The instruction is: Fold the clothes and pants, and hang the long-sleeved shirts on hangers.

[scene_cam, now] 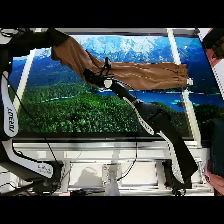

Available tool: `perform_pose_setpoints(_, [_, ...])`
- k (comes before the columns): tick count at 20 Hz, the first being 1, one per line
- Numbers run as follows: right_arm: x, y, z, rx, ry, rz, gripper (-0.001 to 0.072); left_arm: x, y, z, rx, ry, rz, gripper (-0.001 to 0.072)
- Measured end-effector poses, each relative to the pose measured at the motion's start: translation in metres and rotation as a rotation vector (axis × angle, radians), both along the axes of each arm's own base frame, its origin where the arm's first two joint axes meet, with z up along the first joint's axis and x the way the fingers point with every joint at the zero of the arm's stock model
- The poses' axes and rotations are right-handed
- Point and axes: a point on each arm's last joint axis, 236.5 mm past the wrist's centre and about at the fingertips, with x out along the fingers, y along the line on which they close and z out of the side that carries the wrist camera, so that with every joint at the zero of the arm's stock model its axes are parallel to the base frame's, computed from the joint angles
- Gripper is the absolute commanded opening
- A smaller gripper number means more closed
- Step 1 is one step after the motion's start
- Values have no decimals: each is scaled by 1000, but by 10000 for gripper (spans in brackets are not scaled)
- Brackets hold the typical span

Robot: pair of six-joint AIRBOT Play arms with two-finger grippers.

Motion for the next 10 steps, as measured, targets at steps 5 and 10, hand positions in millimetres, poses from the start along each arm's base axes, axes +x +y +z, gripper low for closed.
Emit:
perform_pose_setpoints(5, [25,-69,18,-127,-6,43,30,17,-33,-29,28,9,9,25])
perform_pose_setpoints(10, [31,-169,53,-310,-17,150,31,33,-101,-79,35,36,-3,25])
